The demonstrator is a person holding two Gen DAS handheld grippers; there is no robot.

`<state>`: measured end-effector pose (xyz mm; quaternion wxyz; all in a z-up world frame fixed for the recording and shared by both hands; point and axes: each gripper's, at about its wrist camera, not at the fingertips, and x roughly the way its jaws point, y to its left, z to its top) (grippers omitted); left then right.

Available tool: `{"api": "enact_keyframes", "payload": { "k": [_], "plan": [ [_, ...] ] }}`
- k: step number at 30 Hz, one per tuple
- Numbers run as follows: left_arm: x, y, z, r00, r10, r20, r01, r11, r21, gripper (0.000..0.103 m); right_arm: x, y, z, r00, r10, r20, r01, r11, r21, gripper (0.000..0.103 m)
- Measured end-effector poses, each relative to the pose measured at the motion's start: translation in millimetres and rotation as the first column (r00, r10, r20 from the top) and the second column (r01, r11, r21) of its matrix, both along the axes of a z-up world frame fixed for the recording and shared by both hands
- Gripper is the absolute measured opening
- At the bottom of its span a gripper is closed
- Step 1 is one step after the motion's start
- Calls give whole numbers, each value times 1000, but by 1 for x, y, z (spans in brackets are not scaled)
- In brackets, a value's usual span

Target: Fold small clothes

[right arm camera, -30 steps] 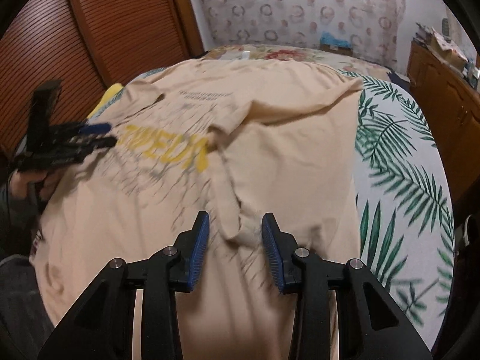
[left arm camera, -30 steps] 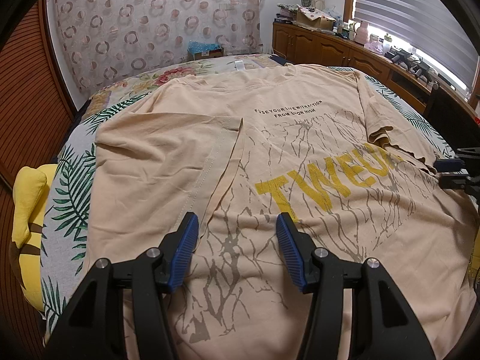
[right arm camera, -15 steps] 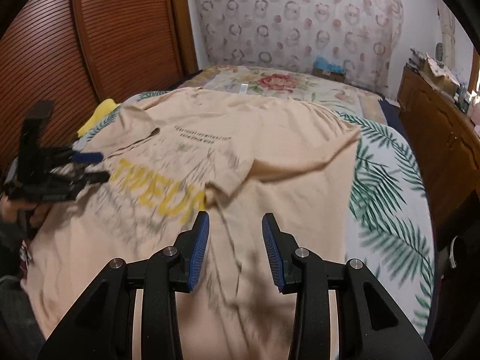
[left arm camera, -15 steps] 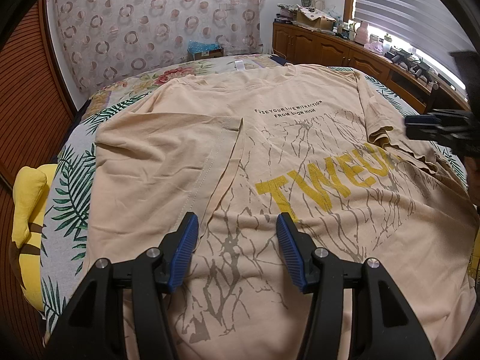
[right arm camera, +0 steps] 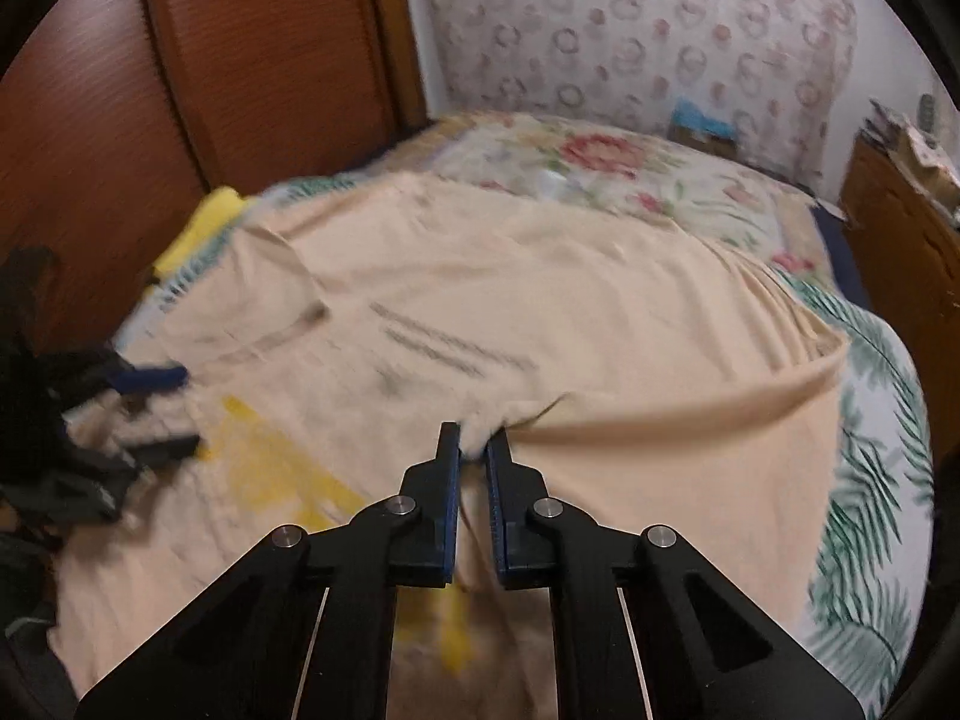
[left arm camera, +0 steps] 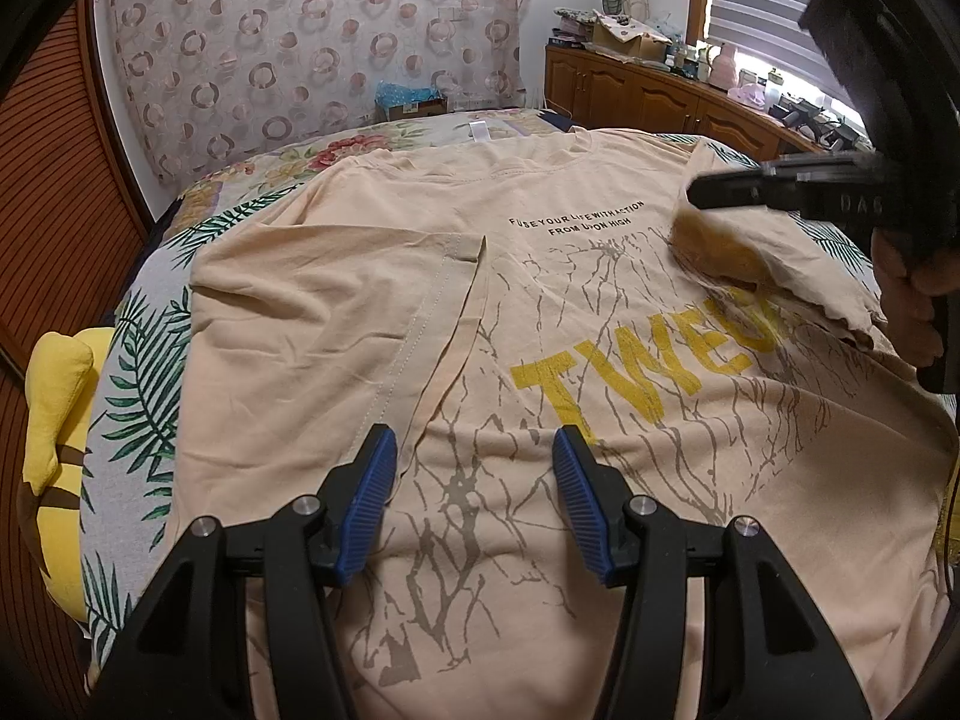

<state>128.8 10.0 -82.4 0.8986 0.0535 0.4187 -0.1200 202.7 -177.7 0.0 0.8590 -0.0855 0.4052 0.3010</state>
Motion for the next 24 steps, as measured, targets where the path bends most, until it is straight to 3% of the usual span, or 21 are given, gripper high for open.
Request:
{"api": "enact_keyframes", "payload": {
  "k": [1,3,4,5,10,14,24],
  "plan": [
    [0,0,0,1000,0,0,0,1000,0,54,0,3,3,1000,3,9,-3,1000,3,6],
    [0,0,0,1000,0,0,0,1000,0,54,0,6,10,1000,-2,25,1,1000,3,23],
    [0,0,0,1000,0,0,0,1000,0,54,0,7,12,999,-7,35,7,1000,-2,39],
    [0,0,0,1000,0,0,0,1000,0,54,-1,3,15,999,-12,51,12,1000,-1,42],
    [0,0,0,1000,0,0,0,1000,0,54,4,-25,18,993,-88,81,91,995,-31,43],
    [-1,0,0,1000,0,0,0,1000,0,54,9,-56,3,985,-151,80,158,983,-94,43],
    [0,0,0,1000,0,-1,0,1000,1,54,8,-81,-29,981,-192,38,195,973,-126,44]
  ]
}}
